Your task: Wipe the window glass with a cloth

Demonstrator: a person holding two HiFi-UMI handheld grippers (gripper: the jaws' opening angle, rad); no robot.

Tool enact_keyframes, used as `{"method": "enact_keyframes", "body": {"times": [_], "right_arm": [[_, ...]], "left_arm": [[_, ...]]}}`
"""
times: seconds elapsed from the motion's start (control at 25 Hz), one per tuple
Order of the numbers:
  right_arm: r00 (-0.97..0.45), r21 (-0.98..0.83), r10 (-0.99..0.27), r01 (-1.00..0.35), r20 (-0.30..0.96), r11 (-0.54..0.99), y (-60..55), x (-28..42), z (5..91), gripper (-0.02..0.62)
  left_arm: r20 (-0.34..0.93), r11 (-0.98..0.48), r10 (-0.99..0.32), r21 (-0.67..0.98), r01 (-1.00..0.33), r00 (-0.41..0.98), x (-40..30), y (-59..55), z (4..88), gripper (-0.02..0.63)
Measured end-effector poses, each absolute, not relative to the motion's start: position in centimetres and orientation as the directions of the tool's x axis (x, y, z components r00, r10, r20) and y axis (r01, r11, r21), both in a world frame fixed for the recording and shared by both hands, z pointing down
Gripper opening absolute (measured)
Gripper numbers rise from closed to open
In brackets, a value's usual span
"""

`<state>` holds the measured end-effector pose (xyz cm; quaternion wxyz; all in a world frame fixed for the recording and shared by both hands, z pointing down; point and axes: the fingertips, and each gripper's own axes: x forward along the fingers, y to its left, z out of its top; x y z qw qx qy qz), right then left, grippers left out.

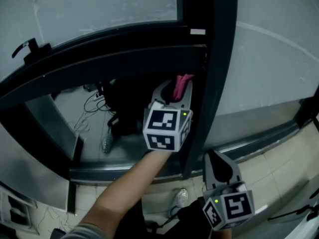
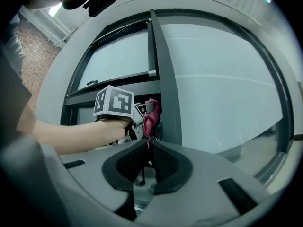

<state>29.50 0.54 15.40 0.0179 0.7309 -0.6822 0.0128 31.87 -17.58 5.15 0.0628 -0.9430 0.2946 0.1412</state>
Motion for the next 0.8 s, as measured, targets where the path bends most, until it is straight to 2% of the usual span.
{"method": "enact_keyframes", "body": {"times": [0.32,0.68,0.8], "right_arm": [[0.115,0.029,-0.990,-0.993,0.087,-0.113,0.1,31.3,16.1,0.034],[0.045,0.035,-0.978,-0.999,0.205,-0.039,-1.5,28.5,18.0,0.026],[0.006,0.022,-0.978,-1.000,0.208,-0.001,-2.4,27.1,18.1,0.025]], "left_arm": [[-0.323,-0.808,-0.555,-0.011,-0.589,0.767,32.9,-19.0,5.0,0.123],[-0.254,-0.777,-0.602,-0.030,-0.629,0.757,30.7,-20.3,6.3,0.121],[-0.248,-0.759,-0.623,-0.034,-0.650,0.741,28.9,-21.0,6.3,0.120]]}}
